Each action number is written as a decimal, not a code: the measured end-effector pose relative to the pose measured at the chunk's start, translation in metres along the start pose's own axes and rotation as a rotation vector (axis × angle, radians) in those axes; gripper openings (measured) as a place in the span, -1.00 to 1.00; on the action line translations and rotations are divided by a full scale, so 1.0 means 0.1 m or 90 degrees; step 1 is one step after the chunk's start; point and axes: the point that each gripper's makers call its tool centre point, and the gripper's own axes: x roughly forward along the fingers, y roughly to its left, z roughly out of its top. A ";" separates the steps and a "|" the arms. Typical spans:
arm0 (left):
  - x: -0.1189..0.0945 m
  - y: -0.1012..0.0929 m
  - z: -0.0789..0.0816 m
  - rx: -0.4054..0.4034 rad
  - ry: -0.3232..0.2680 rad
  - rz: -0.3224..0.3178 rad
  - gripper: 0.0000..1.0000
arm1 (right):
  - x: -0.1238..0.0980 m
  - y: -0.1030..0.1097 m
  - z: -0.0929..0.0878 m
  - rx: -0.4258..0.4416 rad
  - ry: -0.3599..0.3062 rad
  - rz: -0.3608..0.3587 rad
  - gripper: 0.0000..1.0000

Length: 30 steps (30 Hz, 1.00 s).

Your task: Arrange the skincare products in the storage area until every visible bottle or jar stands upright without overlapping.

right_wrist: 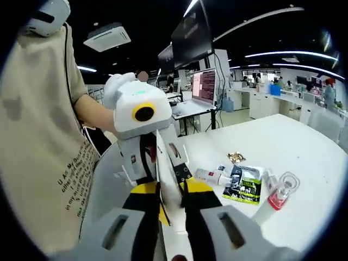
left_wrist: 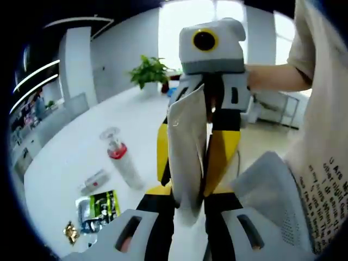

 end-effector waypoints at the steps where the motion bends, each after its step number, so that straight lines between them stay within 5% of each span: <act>1: 0.01 0.00 -0.01 -0.002 -0.001 -0.001 -0.68 | 0.00 -0.01 -0.02 0.003 0.001 -0.002 -0.68; 14: 0.18 0.01 -0.29 -0.021 0.027 -0.006 -0.67 | 0.14 -0.07 -0.32 0.018 0.044 -0.006 -0.68; 30: 0.27 0.04 -0.49 0.014 0.070 -0.004 -0.67 | 0.23 -0.10 -0.50 0.019 0.073 -0.003 -0.69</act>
